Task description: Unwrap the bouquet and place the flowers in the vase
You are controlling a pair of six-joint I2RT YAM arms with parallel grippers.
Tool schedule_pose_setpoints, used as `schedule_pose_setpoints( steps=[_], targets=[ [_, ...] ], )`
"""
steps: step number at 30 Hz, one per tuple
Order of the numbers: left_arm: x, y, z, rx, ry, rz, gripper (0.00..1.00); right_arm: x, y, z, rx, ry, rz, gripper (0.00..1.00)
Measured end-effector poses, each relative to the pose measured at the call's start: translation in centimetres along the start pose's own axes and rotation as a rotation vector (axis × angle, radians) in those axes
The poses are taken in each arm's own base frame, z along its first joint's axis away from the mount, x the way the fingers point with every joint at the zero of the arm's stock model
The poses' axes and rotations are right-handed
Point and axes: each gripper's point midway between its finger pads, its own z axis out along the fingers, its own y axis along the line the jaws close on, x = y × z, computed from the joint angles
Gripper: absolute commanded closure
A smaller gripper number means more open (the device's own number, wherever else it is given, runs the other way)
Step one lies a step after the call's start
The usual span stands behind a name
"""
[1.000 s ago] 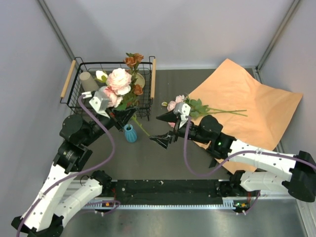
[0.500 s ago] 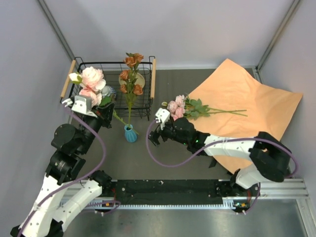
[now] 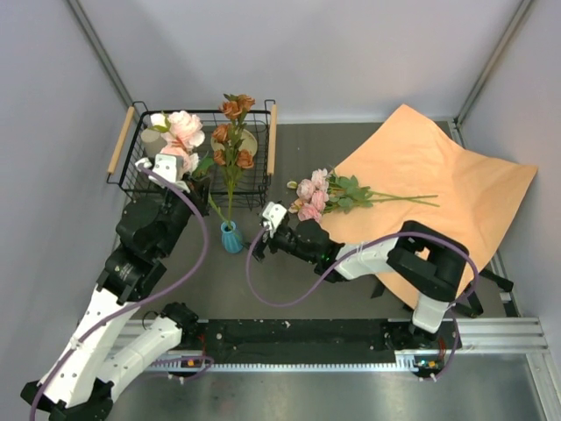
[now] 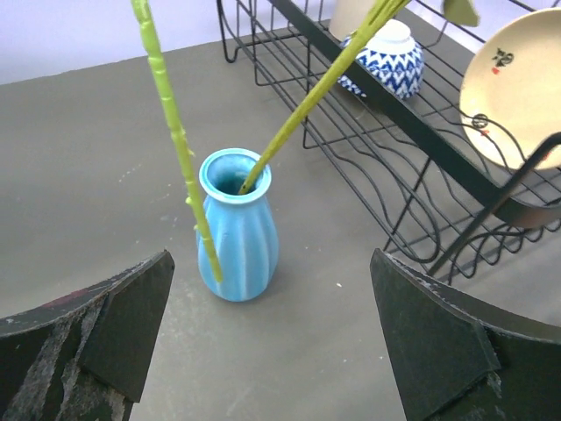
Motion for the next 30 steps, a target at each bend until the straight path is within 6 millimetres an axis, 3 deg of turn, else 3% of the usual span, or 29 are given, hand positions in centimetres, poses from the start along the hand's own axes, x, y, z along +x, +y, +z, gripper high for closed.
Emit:
schedule_pose_setpoints(
  steps=[8,14,20,30],
  targets=[
    [-0.3,0.0,-0.5,0.009,-0.013,0.008,1.0,2.0,1.5,1.2,-0.068,-0.01,0.018,0.08],
    [-3.5,-1.1,-1.9,0.069,-0.071,0.0,1.0,2.9,2.3,1.7,-0.107,-0.015,0.02,0.04],
    [-5.8,-0.4,-3.4,0.047,-0.142,0.037,1.0,3.0,2.8,2.7,-0.136,-0.03,0.016,0.04],
    [-4.9,0.5,-2.0,-0.004,-0.1,0.12,1.0,2.6,3.2,3.5,-0.152,-0.052,0.031,0.04]
  ],
)
